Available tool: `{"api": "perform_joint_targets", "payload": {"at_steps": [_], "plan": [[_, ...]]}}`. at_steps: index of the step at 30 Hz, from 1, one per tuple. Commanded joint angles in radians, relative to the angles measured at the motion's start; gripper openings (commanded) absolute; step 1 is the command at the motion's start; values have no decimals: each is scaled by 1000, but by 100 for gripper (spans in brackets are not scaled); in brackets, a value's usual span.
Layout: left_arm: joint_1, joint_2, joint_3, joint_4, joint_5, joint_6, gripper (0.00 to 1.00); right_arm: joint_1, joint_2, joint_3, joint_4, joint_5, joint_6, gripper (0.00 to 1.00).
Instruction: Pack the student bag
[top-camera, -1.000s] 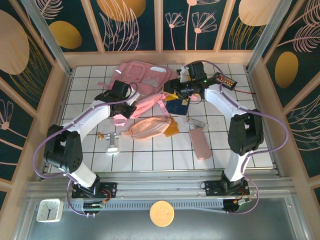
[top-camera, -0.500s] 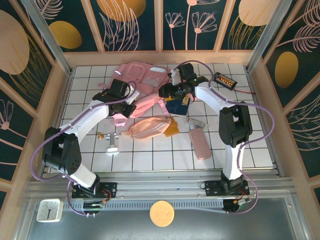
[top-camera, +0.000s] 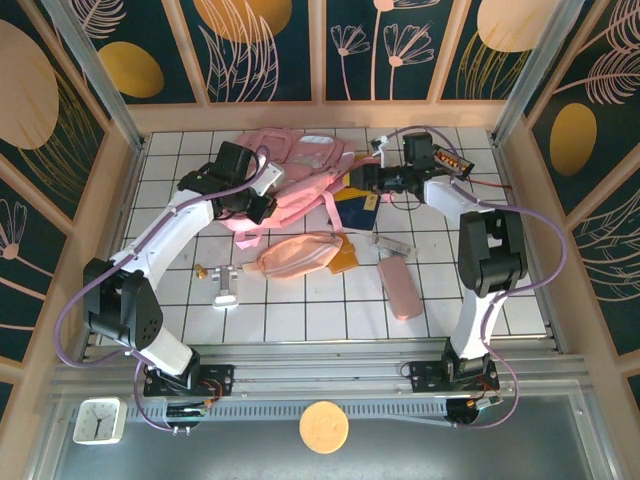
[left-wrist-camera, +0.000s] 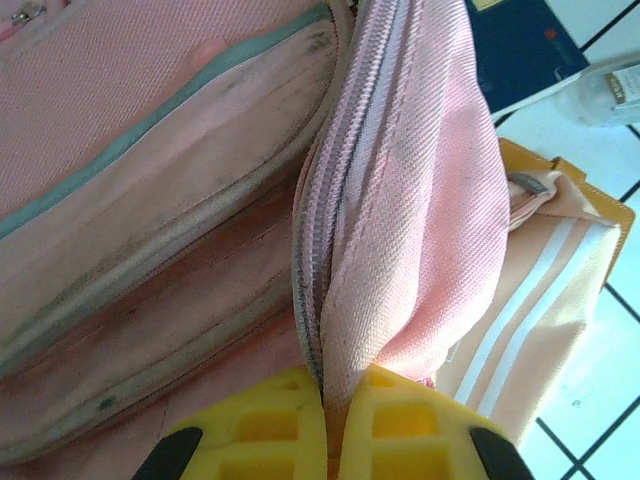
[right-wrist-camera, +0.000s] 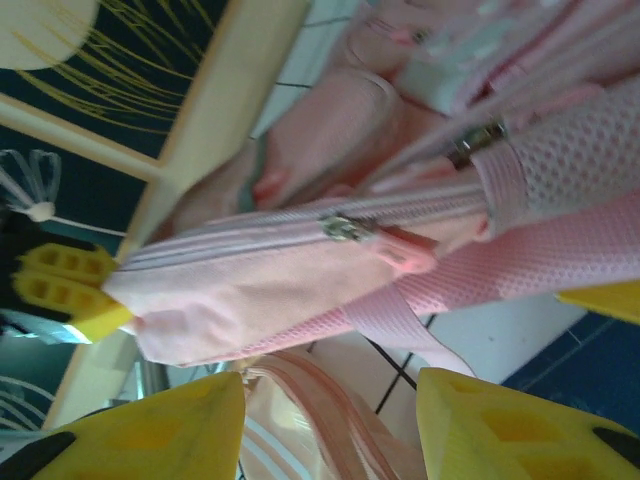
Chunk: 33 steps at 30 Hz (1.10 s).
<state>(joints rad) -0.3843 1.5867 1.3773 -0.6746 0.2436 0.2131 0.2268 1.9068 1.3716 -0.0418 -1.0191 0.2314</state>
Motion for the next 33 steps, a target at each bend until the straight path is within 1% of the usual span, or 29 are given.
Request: {"api": "perform_joint_targets", "payload": {"at_steps": [1,5,10,14,16,23,27,29,33], "plan": [[5,-18,62,18,91,0,0,4,38,27,101,-166,70,49],[5,-10,80,17,113,-7,0,3,74,17,124,-173,73,50],[7,-5,91,13,140,-21,0,-3,120,-9,277,-183,179,50],[7,2,91,12,146,-26,0,-3,163,-9,438,-200,311,51],[7,5,93,13,151,-25,0,-1,180,-7,475,-202,338,51],[7,13,105,12,158,-30,0,4,206,-18,492,-194,350,65],[7,18,108,12,160,-32,0,6,214,-23,472,-178,348,72],[7,21,113,12,162,-31,0,9,217,-30,470,-165,352,74],[7,24,117,13,170,-35,0,24,233,-25,477,-160,372,75]]}}
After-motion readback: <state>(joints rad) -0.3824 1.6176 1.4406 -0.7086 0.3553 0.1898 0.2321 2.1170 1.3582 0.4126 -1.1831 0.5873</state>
